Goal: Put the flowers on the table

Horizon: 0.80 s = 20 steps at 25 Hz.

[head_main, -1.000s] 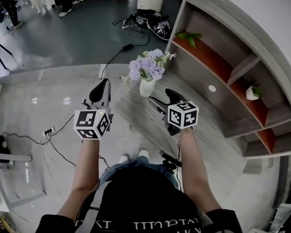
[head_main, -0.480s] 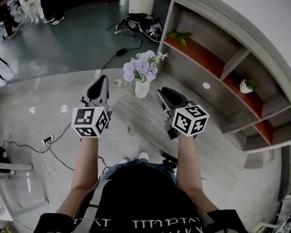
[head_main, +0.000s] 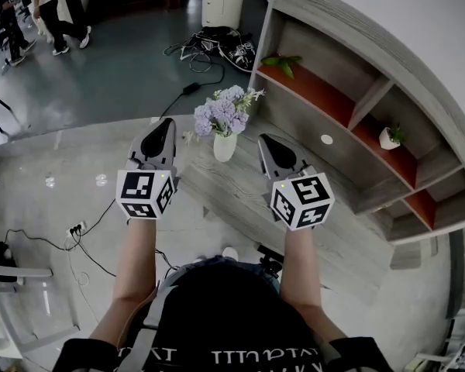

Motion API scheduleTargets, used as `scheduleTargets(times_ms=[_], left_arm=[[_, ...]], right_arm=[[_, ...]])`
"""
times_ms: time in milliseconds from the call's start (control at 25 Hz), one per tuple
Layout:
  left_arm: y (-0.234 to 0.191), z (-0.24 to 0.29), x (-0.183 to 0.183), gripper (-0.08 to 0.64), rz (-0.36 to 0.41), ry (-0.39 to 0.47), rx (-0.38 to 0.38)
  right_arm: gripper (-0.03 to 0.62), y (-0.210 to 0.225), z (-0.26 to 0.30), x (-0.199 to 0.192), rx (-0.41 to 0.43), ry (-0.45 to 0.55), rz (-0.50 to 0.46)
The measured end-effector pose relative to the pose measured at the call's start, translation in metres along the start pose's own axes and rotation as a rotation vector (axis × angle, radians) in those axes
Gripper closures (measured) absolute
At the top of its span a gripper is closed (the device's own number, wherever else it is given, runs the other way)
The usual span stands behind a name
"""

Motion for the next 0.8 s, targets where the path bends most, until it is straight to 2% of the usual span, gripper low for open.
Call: scheduleTargets(times_ms=[120, 240, 640, 800], left_arm=[[0.002, 0.004, 0.005, 0.549, 0.025, -0.001, -0.017], [0.005, 0.006, 0.01, 0.549, 0.048, -0.004, -0.033], [0.004, 0.01, 0.02, 0.549, 0.083, 0.019, -0.019], [0.005, 0.009, 0.023, 0.549, 0.084, 0.028, -0.021]], right_arm=[[0.578, -0.005, -0.004, 0.007, -0.106, 0.067, -0.147], [0.578, -0.006, -0.008, 0.01, -0.17, 0.155, -0.202], [0.577, 0.005, -0.008, 0.015, -0.23, 0.213, -0.159], [0.578, 0.008, -0.011, 0.02, -0.221, 0.24, -0.104]])
Point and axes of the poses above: the fingertips, and each gripper's own axes: z forward along the fingers, y to its right, x out of its top, the point moved 10 cm from there along -z, backward along the fingers, and after that the axes turned 10 degrees about -x, right-handed, at the moved point
